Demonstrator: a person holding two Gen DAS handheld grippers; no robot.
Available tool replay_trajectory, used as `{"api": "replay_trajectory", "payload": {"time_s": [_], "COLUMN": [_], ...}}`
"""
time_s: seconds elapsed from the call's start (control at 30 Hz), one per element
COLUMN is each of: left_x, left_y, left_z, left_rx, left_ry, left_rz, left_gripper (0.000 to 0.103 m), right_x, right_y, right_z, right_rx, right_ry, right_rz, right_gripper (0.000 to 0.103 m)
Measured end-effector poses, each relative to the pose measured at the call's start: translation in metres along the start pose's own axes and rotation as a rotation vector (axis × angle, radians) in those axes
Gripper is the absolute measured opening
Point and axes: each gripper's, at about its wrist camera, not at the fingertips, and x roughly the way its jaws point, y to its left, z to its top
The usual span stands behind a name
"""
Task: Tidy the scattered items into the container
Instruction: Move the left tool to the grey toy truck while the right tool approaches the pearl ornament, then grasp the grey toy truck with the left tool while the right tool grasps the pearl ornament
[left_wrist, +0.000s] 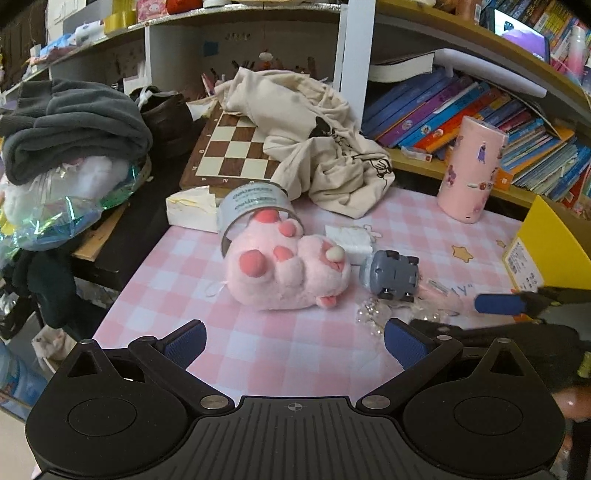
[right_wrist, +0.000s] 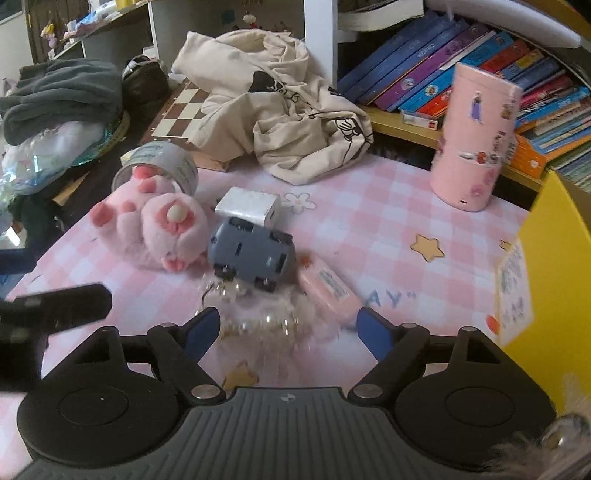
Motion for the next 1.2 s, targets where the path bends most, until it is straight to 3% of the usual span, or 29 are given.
{"api": "replay_trajectory", "payload": {"time_s": [0.13,0.4,0.53,0.73,0.93,1.03,1.2], "left_x": [0.012,0.027,0.036,0.055,0.057,0.057,0.067], "left_y": [-0.005,-0.015,-0.021,-0.034,-0.054,-0.059,-0.068], "left_z": [0.003,0.008,0.008,0.006,0.008,0.01,0.014], "left_rx": [0.016,0.032,0.032,0.07,0.139,0.161,0.178], "left_ry": [0.016,0.043,0.065,0.123,0.111,0.106,0.113], "left_rz": [0.015,-0.032,-0.084,-0.137,-0.167,-0.168,-0.178], "left_gripper": [0.103,0.103,0.101,0.078,0.076,0.077,0.077], "right_x": [0.02,0.026,0.019,-0.004,-0.009,-0.006,-0.009], "right_y": [0.0,0.005,-0.002,-0.016,-0.017,-0.013,-0.006], "right_z": [0.004,-0.008,-0.013,-0.028,-0.035,-0.034,-0.037], "right_rx": [-0.01,-0.178,-0.127,0.004,0.015,-0.014,-0.075], "right_ry": [0.009,-0.015,0.013,0.051,0.064,0.067,0.055], "right_rz": [-0.036,-0.094,-0.058,0.0,-0.003,-0.005,0.022], "right_gripper": [0.073,0.071,0.068,0.065,0.065,0.059,0.037]}}
